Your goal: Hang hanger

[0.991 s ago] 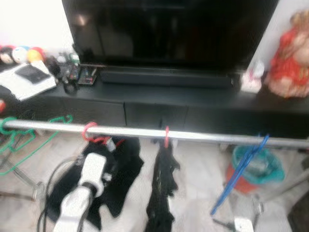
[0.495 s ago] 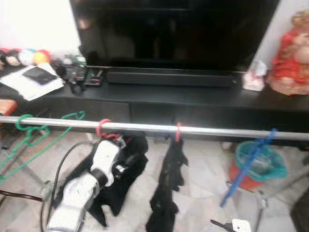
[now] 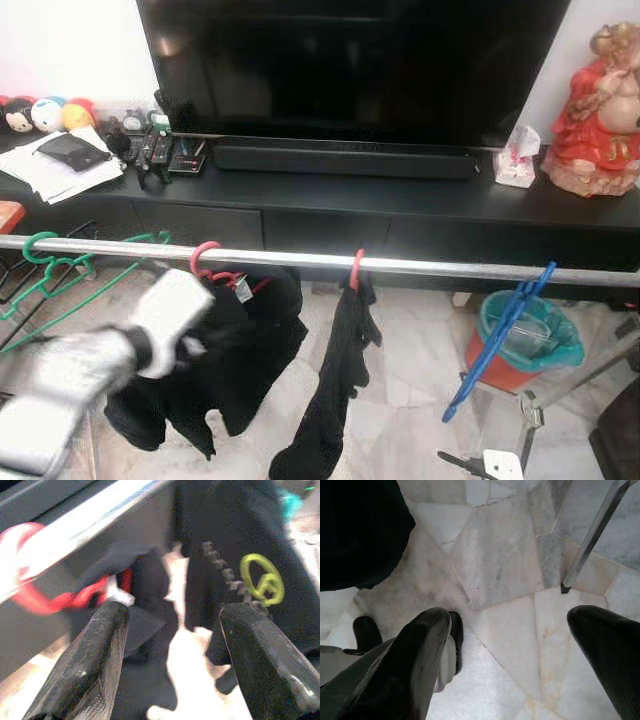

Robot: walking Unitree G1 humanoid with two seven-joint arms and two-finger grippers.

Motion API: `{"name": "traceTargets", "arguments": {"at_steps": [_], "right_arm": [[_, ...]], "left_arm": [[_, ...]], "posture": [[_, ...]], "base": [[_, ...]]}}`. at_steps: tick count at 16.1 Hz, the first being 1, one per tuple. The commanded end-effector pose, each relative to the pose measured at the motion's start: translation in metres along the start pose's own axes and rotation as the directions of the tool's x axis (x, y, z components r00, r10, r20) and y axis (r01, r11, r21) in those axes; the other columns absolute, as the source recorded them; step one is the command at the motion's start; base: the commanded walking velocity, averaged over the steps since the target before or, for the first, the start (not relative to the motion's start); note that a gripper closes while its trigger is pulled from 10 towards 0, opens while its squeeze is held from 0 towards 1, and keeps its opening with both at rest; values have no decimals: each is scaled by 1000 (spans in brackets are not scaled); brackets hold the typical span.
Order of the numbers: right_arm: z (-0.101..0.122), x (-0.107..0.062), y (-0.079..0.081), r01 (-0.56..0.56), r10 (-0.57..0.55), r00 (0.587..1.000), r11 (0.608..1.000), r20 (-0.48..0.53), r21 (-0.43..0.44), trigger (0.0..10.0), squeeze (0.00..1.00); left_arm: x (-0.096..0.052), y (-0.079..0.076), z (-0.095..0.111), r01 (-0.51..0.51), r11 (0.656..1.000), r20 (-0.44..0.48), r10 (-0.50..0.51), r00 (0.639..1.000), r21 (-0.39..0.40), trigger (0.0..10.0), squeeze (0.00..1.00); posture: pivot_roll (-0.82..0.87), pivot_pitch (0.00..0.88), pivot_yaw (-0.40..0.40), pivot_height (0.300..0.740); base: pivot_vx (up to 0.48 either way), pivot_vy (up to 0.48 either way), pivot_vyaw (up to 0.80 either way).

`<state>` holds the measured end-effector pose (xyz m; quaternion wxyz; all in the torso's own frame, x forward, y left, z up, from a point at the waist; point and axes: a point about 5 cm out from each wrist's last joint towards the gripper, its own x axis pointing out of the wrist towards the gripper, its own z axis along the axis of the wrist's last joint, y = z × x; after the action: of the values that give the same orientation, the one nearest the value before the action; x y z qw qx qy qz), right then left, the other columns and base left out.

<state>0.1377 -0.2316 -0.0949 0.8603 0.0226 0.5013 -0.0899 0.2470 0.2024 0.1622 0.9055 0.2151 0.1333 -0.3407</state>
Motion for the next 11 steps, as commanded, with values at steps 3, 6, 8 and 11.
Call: {"name": "traceTargets", "arguments": {"at_steps": [3,6,8,11], "right_arm": [[2,0,0,-2,2,1000,1000,1,-4,10000,0],[3,1,0,-1,1,1000,1000,5,1,10000,0],[4,1,0,-2,2,1000,1000,8,1,10000,0],[5,1,-1,-2,2,1000,1000,12,6,10000,0]], "left_arm": [[-6,11,-18,-94,994,-73,90,993,-61,10000,0],[-8,14,-45,-116,978,-110,98,989,-172,10000,1000],[-14,17,-62,-104,977,-175,71,982,-185,10000,1000],[-7,32,-82,-217,953,-179,181,967,-210,10000,1000]], "posture": [[17,0,-50,732],[7,0,-54,732],[11,0,-60,732],[1,0,-60,732]], "base": [[0,0,0],[0,0,0],[0,0,0],[0,0,0]]}}
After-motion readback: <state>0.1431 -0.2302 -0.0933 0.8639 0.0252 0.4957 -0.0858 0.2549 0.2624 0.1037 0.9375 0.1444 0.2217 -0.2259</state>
